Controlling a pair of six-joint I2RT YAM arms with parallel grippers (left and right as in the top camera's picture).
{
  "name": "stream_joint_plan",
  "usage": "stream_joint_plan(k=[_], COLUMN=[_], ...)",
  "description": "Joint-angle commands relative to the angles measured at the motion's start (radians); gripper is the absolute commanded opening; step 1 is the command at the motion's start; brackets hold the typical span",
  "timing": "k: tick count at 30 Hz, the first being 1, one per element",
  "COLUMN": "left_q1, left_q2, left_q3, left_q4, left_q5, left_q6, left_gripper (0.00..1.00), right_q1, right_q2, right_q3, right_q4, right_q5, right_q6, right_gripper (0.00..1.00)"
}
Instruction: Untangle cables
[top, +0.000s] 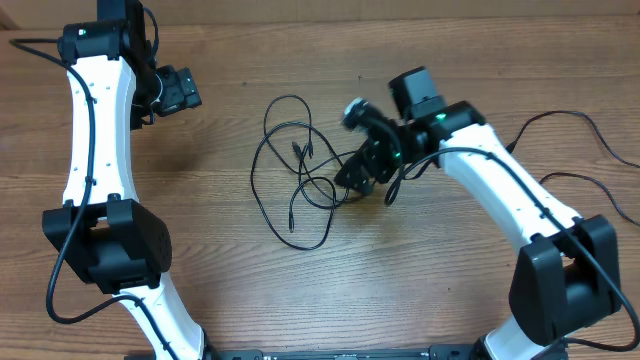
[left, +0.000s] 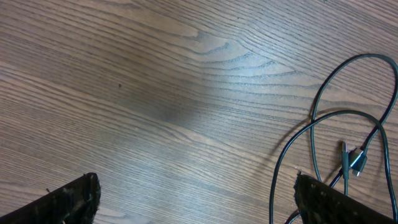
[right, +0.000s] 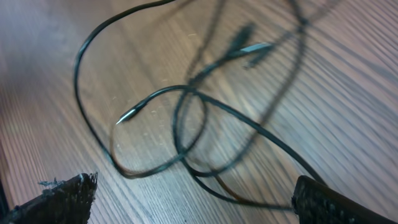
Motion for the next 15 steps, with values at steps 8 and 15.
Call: stream_joint_plan(k=[8, 15], left_q1=[0.002, 0.002], left_q2=[-0.029, -0.029], left_q3=[0.012, 0.012], left_q4=[0.003, 0.003], left_q5=[0.007, 0.007], left_q6=[-0.01, -0.01], left_gripper=[0.99, 1.0], right_q1=[0.09, 0.092], right_q2=[-0.015, 0.04], right_q3=[0.013, 0.012], right_q4=[0.054, 0.163], right_q5=[0.034, 0.063], right_q6=[-0.33, -0.33], right_gripper=[0.99, 0.99])
